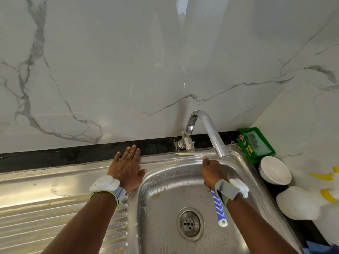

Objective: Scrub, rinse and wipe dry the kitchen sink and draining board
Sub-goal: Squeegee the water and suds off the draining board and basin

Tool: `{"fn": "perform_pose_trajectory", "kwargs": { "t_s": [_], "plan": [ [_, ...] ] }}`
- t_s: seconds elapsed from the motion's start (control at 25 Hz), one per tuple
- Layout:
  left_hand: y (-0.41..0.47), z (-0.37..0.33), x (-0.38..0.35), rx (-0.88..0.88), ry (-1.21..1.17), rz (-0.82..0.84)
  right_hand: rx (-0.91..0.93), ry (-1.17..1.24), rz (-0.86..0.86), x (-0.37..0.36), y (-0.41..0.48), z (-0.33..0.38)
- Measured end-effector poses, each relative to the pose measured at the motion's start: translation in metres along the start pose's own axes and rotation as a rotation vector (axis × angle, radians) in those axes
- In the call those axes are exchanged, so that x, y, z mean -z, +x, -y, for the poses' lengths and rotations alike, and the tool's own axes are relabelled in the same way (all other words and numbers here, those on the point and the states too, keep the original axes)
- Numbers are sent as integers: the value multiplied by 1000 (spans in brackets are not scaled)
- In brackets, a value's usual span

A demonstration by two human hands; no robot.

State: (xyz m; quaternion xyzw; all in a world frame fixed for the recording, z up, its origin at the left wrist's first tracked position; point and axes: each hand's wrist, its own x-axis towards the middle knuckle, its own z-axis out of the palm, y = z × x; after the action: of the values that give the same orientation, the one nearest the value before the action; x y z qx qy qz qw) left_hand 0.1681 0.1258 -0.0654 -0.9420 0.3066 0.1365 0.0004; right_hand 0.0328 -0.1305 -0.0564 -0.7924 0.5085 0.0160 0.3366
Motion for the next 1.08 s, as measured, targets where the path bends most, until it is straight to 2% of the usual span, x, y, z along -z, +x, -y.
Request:
{"fn": "perform_pose_trajectory", "kwargs": {
  "t_s": [0.12,0.16,0.28,0.36,0.52,0.6,0.68,0.8,0.88,1.0,1.08],
  "plan": [
    [11,-11,8,35,64,61,-126,47,124,5,-7,-13],
    [13,-16,10,58,87,90,-134,46,112,12,-10,-16],
    [18,-31,12,126,94,178,-10,-27,-86,36,-4,-14],
    [19,-32,12,141,87,187,19,-59,-130,47,9,-9],
    [13,-28,9,130,32,188,-23,-94,96,71,18,-28],
    [13,-30,10,126,-6,185,-36,-216,201,76,-5,-52],
    [13,-30,9,123,-13,181,-45,-184,182,75,-21,-73],
    [13,-19,8,114,-49,201,0,-112,29,69,-13,-75],
    [15,-10,14,72,-101,227,-13,-89,92,68,-3,-68],
    [-7,3,15,48,-56,85,-130,121,337,40,-41,-68],
    [-39,11,5,45,-59,-41,-95,143,383,15,-83,-68]
  ]
}}
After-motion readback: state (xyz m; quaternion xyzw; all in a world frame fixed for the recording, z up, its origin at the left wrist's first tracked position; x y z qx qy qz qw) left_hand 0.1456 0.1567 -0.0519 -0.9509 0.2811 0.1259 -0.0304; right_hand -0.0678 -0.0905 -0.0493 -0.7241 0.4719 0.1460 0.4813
